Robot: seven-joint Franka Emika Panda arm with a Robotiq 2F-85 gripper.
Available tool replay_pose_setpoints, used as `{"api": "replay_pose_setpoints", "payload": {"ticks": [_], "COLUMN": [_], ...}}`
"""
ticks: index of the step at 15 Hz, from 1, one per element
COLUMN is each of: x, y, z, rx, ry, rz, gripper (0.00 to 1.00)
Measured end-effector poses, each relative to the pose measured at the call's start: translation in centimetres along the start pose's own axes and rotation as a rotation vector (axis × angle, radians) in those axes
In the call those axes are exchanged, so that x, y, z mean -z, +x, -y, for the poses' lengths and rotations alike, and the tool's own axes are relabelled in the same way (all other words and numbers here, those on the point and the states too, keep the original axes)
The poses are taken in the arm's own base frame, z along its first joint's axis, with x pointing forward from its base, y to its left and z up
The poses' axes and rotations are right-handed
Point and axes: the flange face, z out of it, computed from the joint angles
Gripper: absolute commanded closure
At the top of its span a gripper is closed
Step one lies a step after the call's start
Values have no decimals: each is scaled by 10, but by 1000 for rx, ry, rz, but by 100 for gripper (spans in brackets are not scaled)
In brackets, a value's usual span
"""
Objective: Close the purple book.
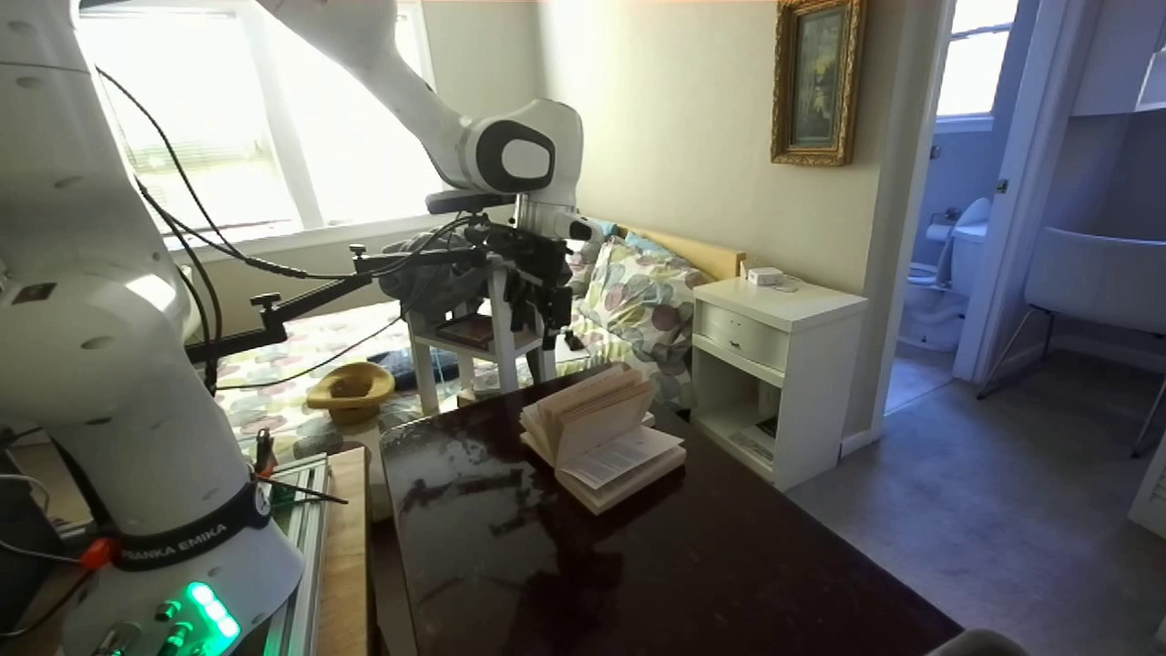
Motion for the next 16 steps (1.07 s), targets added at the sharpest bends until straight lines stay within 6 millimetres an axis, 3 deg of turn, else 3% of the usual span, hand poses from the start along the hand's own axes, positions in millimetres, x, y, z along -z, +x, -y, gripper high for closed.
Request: {"api": "replay_pose_setpoints", "payload": {"ticks": [10, 16], "x": [-11, -15], "y": [-1, -4], "z": [-12, -46], "rx": [116, 16], "ry": [-180, -170], "rz": [-29, -19], "gripper": [0, 0]}}
